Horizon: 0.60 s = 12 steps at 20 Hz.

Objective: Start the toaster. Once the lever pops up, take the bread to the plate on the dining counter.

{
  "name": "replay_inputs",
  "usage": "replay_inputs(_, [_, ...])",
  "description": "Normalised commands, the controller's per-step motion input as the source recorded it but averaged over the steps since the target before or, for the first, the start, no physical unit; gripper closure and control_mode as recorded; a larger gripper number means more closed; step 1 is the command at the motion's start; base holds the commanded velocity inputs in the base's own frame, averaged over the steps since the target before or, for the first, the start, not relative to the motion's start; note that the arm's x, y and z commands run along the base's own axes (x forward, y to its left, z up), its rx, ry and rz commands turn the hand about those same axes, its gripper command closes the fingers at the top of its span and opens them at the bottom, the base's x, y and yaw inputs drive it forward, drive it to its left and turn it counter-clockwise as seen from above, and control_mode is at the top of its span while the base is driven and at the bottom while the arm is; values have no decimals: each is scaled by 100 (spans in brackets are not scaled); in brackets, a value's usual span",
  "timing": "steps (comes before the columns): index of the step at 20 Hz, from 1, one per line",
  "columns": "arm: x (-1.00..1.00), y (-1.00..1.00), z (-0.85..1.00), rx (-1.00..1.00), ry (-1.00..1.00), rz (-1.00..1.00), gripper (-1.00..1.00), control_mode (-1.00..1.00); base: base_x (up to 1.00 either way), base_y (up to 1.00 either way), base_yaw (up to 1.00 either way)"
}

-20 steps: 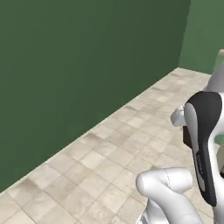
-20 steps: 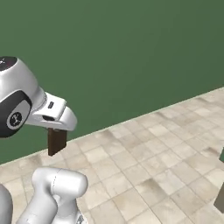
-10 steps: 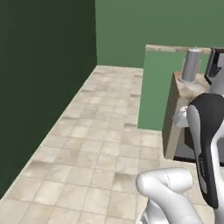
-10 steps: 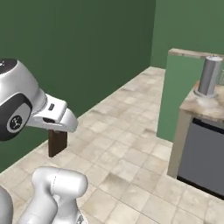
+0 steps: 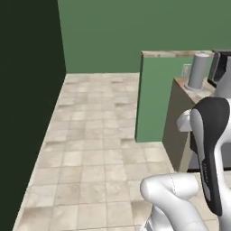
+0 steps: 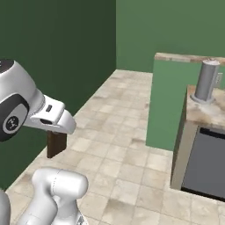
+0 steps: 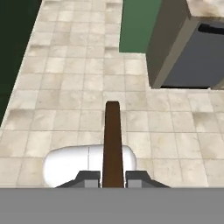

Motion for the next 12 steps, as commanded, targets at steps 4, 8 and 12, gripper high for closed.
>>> replay_inputs(4, [0,0,0,0,0,0,100,100,100,100,-27])
replay_inputs(8, [0,0,0,0,0,0,100,100,100,95,-19])
replay_inputs(12, [0,0,0,0,0,0,100,100,100,93,-19])
